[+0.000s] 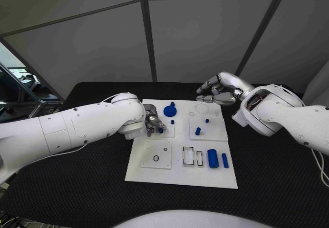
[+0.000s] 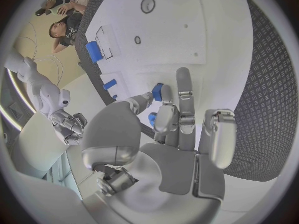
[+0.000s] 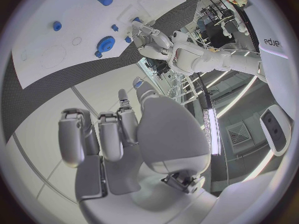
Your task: Assemble the parts on the task board
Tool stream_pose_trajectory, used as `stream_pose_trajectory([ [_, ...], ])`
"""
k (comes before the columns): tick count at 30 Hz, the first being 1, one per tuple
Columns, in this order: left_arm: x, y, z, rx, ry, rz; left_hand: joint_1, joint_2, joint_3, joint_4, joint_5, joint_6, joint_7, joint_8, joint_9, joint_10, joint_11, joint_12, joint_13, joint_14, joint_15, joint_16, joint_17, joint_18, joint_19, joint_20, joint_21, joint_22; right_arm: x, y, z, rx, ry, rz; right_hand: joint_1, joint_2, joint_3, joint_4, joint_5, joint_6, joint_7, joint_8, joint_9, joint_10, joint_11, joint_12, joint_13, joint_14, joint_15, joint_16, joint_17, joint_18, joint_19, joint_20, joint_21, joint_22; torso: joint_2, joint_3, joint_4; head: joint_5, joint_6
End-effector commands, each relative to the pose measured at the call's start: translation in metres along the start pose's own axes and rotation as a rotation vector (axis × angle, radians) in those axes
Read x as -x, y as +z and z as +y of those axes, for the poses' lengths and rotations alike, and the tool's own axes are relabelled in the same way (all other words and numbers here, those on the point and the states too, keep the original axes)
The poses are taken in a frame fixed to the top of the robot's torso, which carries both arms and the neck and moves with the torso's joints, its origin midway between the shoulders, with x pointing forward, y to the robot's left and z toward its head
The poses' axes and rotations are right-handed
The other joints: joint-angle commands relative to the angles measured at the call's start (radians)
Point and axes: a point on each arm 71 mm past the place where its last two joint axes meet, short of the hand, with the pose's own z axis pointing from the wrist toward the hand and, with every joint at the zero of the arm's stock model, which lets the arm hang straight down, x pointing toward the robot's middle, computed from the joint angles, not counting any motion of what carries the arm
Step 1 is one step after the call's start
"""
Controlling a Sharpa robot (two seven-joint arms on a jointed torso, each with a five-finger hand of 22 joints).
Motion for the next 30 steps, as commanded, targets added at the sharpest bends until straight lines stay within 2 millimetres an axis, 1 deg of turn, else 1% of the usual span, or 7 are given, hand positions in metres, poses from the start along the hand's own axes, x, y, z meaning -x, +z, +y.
stream_pose_trajectory([
  [1,0.0005,0.0003,-0.0001,0.006,0.010,0.007,-0.019,-0.002,-0.014,0.006,0.001,0.011,0.000,0.005,0.002,0.008,0.001,0.004,0.002,0.004,0.000,-0.004,0.002,0.012,0.091,-0.006,0.003,0.241,0.0012,0.0003,0.0014,0.006,-0.004,-0.003,-0.010,-0.003,0.002,0.006,0.003,0.004,0.001,0.004,-0.001,-0.001,-0.008,-0.004,0.059,0.084,-0.004,-0.006,0.175,0.018,0.020,-0.008,-0.006,0.126,0.000,0.0003,-0.0012,-0.001,-0.002],
  [4,0.0008,0.0008,0.0004,0.010,0.012,0.010,-0.034,-0.008,-0.043,0.016,0.001,0.015,0.000,0.006,0.004,0.009,0.001,0.005,0.002,0.005,0.000,-0.005,0.003,0.012,0.092,-0.006,0.004,0.241,0.0013,0.0002,0.0012,0.006,-0.004,-0.003,-0.010,-0.003,0.002,0.006,0.003,0.004,0.001,0.004,-0.001,-0.001,-0.008,-0.004,0.059,0.084,-0.004,-0.006,0.175,0.018,0.020,-0.008,-0.006,0.126,0.001,0.0002,-0.0004,-0.001,-0.002],
  [13,0.0011,0.0012,0.0024,0.019,0.018,0.018,-0.038,-0.013,-0.067,0.019,0.001,0.017,0.000,0.008,0.006,0.008,0.001,0.004,0.001,0.005,-0.001,-0.006,0.003,0.012,0.092,-0.007,0.004,0.242,0.0014,0.0000,0.0009,0.005,-0.004,-0.001,-0.011,-0.004,0.001,0.007,0.004,0.004,0.001,0.004,-0.001,-0.001,-0.008,-0.004,0.058,0.084,-0.004,-0.006,0.174,0.019,0.020,-0.008,-0.007,0.125,0.000,-0.0005,0.0003,-0.003,-0.005],
  [24,0.0001,0.0006,0.0020,0.020,0.025,0.027,-0.042,-0.020,-0.103,0.026,0.001,0.020,-0.001,0.010,0.008,0.010,0.000,0.005,0.002,0.005,-0.001,-0.007,0.004,0.012,0.093,-0.007,0.005,0.244,0.0015,-0.0001,0.0007,0.004,-0.004,-0.001,-0.012,-0.004,0.001,0.008,0.004,0.004,0.001,0.004,-0.001,-0.001,-0.008,-0.005,0.058,0.084,-0.005,-0.007,0.174,0.019,0.019,-0.008,-0.008,0.125,0.000,-0.0001,0.0003,-0.003,-0.006],
  [27,0.0001,0.0004,0.0018,0.019,0.024,0.025,-0.047,-0.022,-0.131,0.034,0.001,0.021,-0.002,0.011,0.010,0.010,0.000,0.006,0.003,0.006,-0.001,-0.007,0.005,0.012,0.093,-0.007,0.005,0.244,0.0015,-0.0001,0.0006,0.004,-0.004,-0.002,-0.012,-0.004,0.001,0.008,0.004,0.004,0.001,0.004,-0.001,-0.001,-0.008,-0.005,0.058,0.084,-0.005,-0.007,0.174,0.019,0.019,-0.008,-0.008,0.125,0.000,-0.0001,0.0001,-0.004,-0.006],
  [30,0.0004,0.0002,0.0022,0.019,0.020,0.020,-0.056,-0.025,-0.182,0.051,0.001,0.022,-0.002,0.011,0.012,0.010,0.000,0.006,0.003,0.006,-0.002,-0.008,0.006,0.012,0.093,-0.008,0.005,0.244,0.0016,-0.0002,0.0006,0.004,-0.004,-0.003,-0.012,-0.004,0.001,0.008,0.004,0.004,0.001,0.004,-0.001,-0.001,-0.008,-0.005,0.058,0.084,-0.005,-0.007,0.174,0.019,0.019,-0.008,-0.008,0.125,0.000,-0.0002,0.0003,-0.005,-0.004],
])
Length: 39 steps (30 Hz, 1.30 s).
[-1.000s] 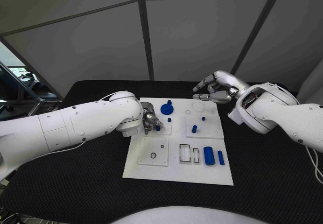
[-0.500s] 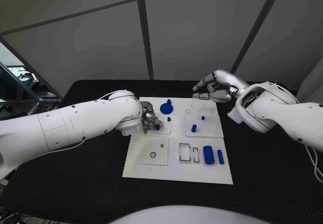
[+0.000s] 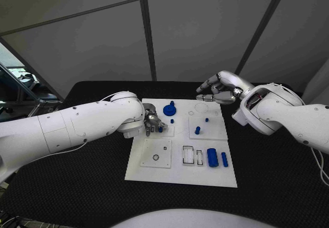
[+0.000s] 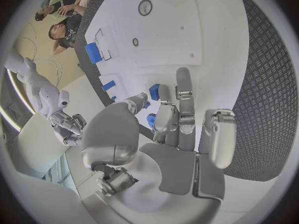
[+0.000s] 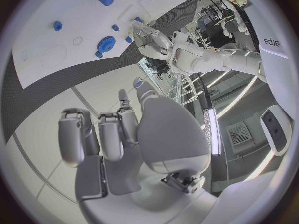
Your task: Assemble the parts on the task board
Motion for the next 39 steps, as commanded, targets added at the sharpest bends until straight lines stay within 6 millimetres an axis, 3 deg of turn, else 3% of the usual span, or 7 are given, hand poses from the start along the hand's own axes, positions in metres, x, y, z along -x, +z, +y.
stream_pose_trajectory([
  [1,0.000,-0.001,0.001,0.011,0.005,0.003,-0.013,0.000,-0.045,0.014,0.001,0.007,-0.002,0.003,0.002,0.010,0.000,0.006,0.000,0.006,-0.002,-0.004,0.002,0.012,0.093,-0.008,0.005,0.244,0.001,0.000,0.001,0.007,-0.004,-0.003,-0.010,0.000,0.000,0.009,0.004,0.004,0.001,0.004,-0.001,-0.001,-0.008,-0.005,0.057,0.084,-0.005,-0.007,0.173,0.019,0.019,-0.008,-0.003,0.124,0.000,0.0001,0.0001,-0.001,0.002],
  [6,0.001,-0.002,0.003,0.010,0.003,-0.007,-0.009,-0.004,-0.127,0.037,0.000,0.007,-0.003,0.003,0.004,0.011,-0.001,0.007,0.001,0.006,-0.002,-0.006,0.004,0.012,0.093,-0.009,0.005,0.244,0.002,0.000,0.001,0.008,-0.004,-0.005,-0.010,-0.001,0.000,0.009,0.004,0.004,0.001,0.004,-0.001,-0.001,-0.008,-0.005,0.057,0.084,-0.005,-0.007,0.173,0.019,0.019,-0.008,-0.003,0.124,0.000,-0.0007,0.0008,-0.003,0.003],
  [14,0.014,-0.011,0.001,-0.017,-0.018,-0.031,0.050,0.010,-0.240,0.059,0.001,-0.014,0.005,-0.007,0.005,-0.003,0.005,-0.006,-0.012,0.006,0.001,-0.009,0.006,0.015,0.087,-0.007,-0.006,0.232,0.002,0.001,-0.001,0.006,-0.006,-0.012,-0.010,-0.001,-0.001,0.010,0.004,0.004,0.001,0.003,-0.001,-0.001,-0.008,-0.004,0.058,0.084,-0.005,-0.007,0.173,0.019,0.019,-0.008,-0.003,0.124,-0.001,-0.0001,0.0008,-0.003,0.006],
  [20,0.035,-0.028,0.003,-0.030,0.004,-0.004,0.119,0.041,-0.324,0.077,0.002,-0.074,0.030,-0.056,-0.027,-0.066,0.027,-0.077,-0.086,0.004,0.014,-0.012,0.008,0.035,0.050,0.005,-0.073,0.163,0.004,0.001,-0.003,-0.001,-0.008,-0.014,-0.012,-0.002,-0.002,0.011,0.004,0.003,0.001,0.003,-0.001,-0.002,-0.008,-0.005,0.057,0.084,-0.005,-0.008,0.172,0.019,0.018,-0.008,-0.004,0.122,-0.001,-0.0002,0.0015,-0.003,0.008],
  [26,0.066,-0.039,0.007,-0.016,0.022,-0.020,0.163,0.069,-0.374,0.082,0.003,-0.078,0.039,-0.087,-0.065,-0.082,0.034,-0.095,-0.109,0.003,0.019,-0.015,0.008,0.044,0.032,0.011,-0.108,0.129,0.004,0.002,-0.005,-0.005,-0.009,-0.016,-0.012,-0.002,-0.002,0.012,0.004,0.003,0.001,0.003,-0.001,-0.001,-0.008,-0.004,0.058,0.084,-0.005,-0.008,0.172,0.019,0.018,-0.009,-0.004,0.123,0.000,-0.0005,0.0026,-0.001,0.012],
  [31,0.092,-0.034,0.011,0.015,0.014,-0.042,0.215,0.092,-0.394,0.073,0.005,-0.074,0.044,-0.103,-0.094,-0.086,0.037,-0.096,-0.113,-0.003,0.023,-0.019,0.007,0.048,0.025,0.014,-0.124,0.115,0.004,0.002,-0.005,-0.005,-0.009,-0.016,-0.012,-0.002,-0.002,0.012,0.004,0.003,0.001,0.003,-0.001,-0.001,-0.008,-0.004,0.058,0.084,-0.005,-0.008,0.172,0.019,0.018,-0.009,-0.004,0.123,0.001,0.0001,-0.0011,0.005,0.016],
  [39,0.102,-0.012,0.016,0.071,0.022,-0.027,0.230,0.113,-0.406,0.079,0.005,-0.054,0.039,-0.097,-0.105,-0.059,0.034,-0.057,-0.076,0.000,0.021,-0.018,0.008,0.044,0.034,0.013,-0.111,0.130,0.003,0.003,-0.004,-0.004,-0.008,-0.013,-0.012,-0.002,-0.002,0.012,0.004,0.003,0.001,0.003,-0.001,-0.001,-0.008,-0.004,0.058,0.084,-0.005,-0.008,0.172,0.019,0.019,-0.009,-0.004,0.123,0.004,-0.0004,-0.0034,0.006,0.020],
])
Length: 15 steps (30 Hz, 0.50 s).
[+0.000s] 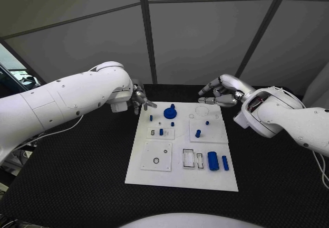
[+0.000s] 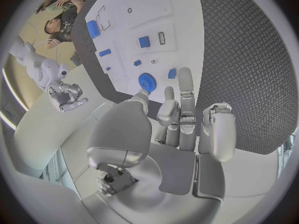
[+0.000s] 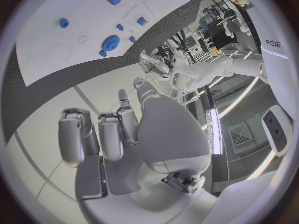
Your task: Assemble the parts on the task board
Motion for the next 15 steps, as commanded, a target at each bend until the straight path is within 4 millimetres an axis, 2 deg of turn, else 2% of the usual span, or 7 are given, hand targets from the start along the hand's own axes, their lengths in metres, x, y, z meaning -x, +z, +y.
stream_pose_trajectory([
  [1,0.000,0.007,0.001,0.008,0.036,0.045,0.004,0.002,-0.013,0.002,0.004,0.014,-0.002,0.006,-0.002,0.011,-0.003,0.012,0.011,0.004,0.002,-0.002,0.001,-0.010,0.035,0.005,0.011,0.132,0.001,0.001,0.003,0.012,-0.002,-0.004,-0.008,0.002,0.000,0.004,0.004,0.003,0.000,0.003,-0.001,-0.001,-0.008,-0.004,0.058,0.084,-0.005,-0.004,0.173,0.019,0.019,-0.009,-0.004,0.123,0.002,-0.0005,-0.0013,0.001,0.000],
  [9,-0.003,0.023,0.002,0.048,0.062,0.061,-0.024,0.004,-0.062,0.009,-0.002,0.014,-0.004,0.012,-0.011,0.013,-0.004,0.022,0.016,0.005,0.000,-0.003,0.002,-0.013,0.041,0.004,0.020,0.143,0.000,0.001,0.004,0.015,-0.001,-0.003,-0.008,0.003,0.001,0.005,0.006,0.003,0.000,0.003,-0.001,-0.001,-0.008,-0.004,0.058,0.084,-0.005,-0.004,0.172,0.019,0.019,-0.009,-0.004,0.123,0.001,-0.0003,0.0004,0.003,-0.006],
  [15,-0.005,0.032,0.002,0.058,0.051,0.055,-0.026,0.006,-0.073,0.009,-0.004,0.010,-0.002,0.009,-0.015,0.018,-0.003,0.031,0.026,0.005,0.001,-0.003,0.002,-0.016,0.049,0.004,0.034,0.157,-0.001,0.001,0.005,0.019,0.000,-0.002,-0.008,0.003,0.001,0.005,0.006,0.003,0.000,0.003,-0.001,-0.001,-0.008,-0.004,0.058,0.084,-0.005,-0.004,0.172,0.019,0.019,-0.009,-0.004,0.123,0.000,-0.0003,-0.0016,0.005,-0.006],
])
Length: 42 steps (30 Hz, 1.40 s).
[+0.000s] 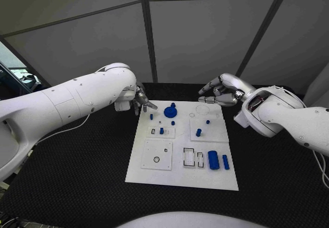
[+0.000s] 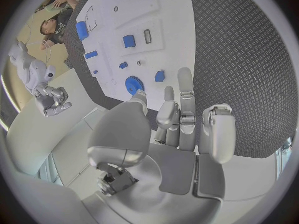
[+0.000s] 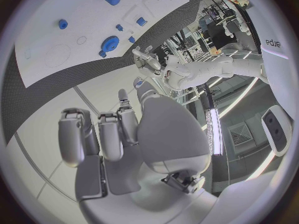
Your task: Assemble the parts on the task board
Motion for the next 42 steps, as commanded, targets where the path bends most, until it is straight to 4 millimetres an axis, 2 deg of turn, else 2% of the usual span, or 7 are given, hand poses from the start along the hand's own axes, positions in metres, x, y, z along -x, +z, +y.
stream_pose_trajectory([
  [1,-0.001,0.003,-0.002,-0.013,0.021,0.007,-0.009,0.002,-0.007,0.001,-0.004,-0.001,0.001,0.002,-0.002,0.008,0.001,0.008,0.005,0.005,0.001,-0.003,0.001,-0.017,0.049,0.004,0.006,0.158,0.000,0.001,0.003,0.014,-0.002,-0.005,-0.008,0.003,0.001,0.005,0.006,0.003,0.000,0.003,-0.001,-0.001,-0.008,-0.004,0.058,0.084,-0.005,-0.004,0.172,0.019,0.019,-0.009,-0.004,0.123,-0.002,0.0003,-0.0009,-0.001,0.000],
  [5,-0.004,0.005,-0.005,-0.016,0.027,0.017,-0.009,0.003,-0.009,0.001,-0.004,-0.001,0.001,0.002,-0.002,0.010,0.001,0.011,0.008,0.006,0.001,-0.002,0.001,-0.018,0.052,0.004,0.011,0.164,0.000,0.001,0.003,0.015,-0.002,-0.004,-0.007,0.003,0.002,0.005,0.007,0.003,0.000,0.003,-0.001,-0.001,-0.009,-0.004,0.058,0.084,-0.005,-0.004,0.172,0.019,0.019,-0.009,-0.004,0.123,-0.002,0.0009,0.0013,-0.003,0.000],
  [13,-0.014,0.013,-0.006,-0.007,0.043,0.059,0.001,0.010,-0.015,-0.004,-0.003,-0.002,0.001,0.001,-0.006,0.010,0.001,0.013,0.009,0.007,0.001,-0.002,0.001,-0.019,0.053,0.004,0.013,0.165,-0.001,0.002,0.005,0.018,-0.001,-0.002,-0.007,0.003,0.002,0.005,0.007,0.003,0.000,0.003,-0.001,-0.001,-0.009,-0.004,0.058,0.084,-0.005,-0.004,0.172,0.019,0.019,-0.009,-0.004,0.123,-0.002,0.0011,-0.0008,0.000,0.002],
  [21,-0.021,0.018,-0.006,-0.001,0.049,0.082,0.024,0.023,-0.019,-0.009,-0.002,-0.002,0.001,0.001,-0.012,0.009,0.001,0.015,0.009,0.007,0.001,-0.002,0.002,-0.019,0.054,0.004,0.015,0.168,-0.001,0.002,0.005,0.018,-0.001,-0.002,-0.005,0.004,0.003,0.005,0.010,0.003,0.000,0.003,-0.001,-0.001,-0.009,-0.004,0.058,0.084,-0.005,-0.004,0.172,0.019,0.019,-0.009,-0.004,0.123,-0.002,0.0013,0.0002,-0.003,0.003],
  [36,-0.022,0.020,-0.005,-0.009,0.033,0.068,0.058,0.052,-0.016,-0.016,-0.001,0.000,0.001,0.003,-0.021,0.008,0.001,0.017,0.009,0.008,0.001,-0.002,0.002,-0.019,0.054,0.004,0.016,0.170,-0.001,0.003,0.004,0.017,-0.001,-0.002,-0.004,0.005,0.004,0.005,0.014,0.003,0.000,0.003,-0.001,-0.001,-0.009,-0.005,0.058,0.084,-0.006,-0.004,0.172,0.019,0.019,-0.009,-0.004,0.123,-0.003,0.0008,0.0019,-0.003,0.001],
  [42,-0.023,0.019,-0.007,-0.020,0.030,0.061,0.060,0.054,-0.015,-0.017,-0.001,0.001,0.001,0.003,-0.021,0.008,0.001,0.018,0.010,0.008,0.001,-0.002,0.002,-0.020,0.055,0.004,0.017,0.171,-0.001,0.003,0.005,0.018,-0.001,-0.002,-0.004,0.005,0.004,0.005,0.014,0.003,0.000,0.003,-0.001,-0.001,-0.009,-0.005,0.058,0.084,-0.006,-0.004,0.172,0.019,0.019,-0.009,-0.004,0.123,-0.002,0.0011,0.0007,-0.002,0.000],
])
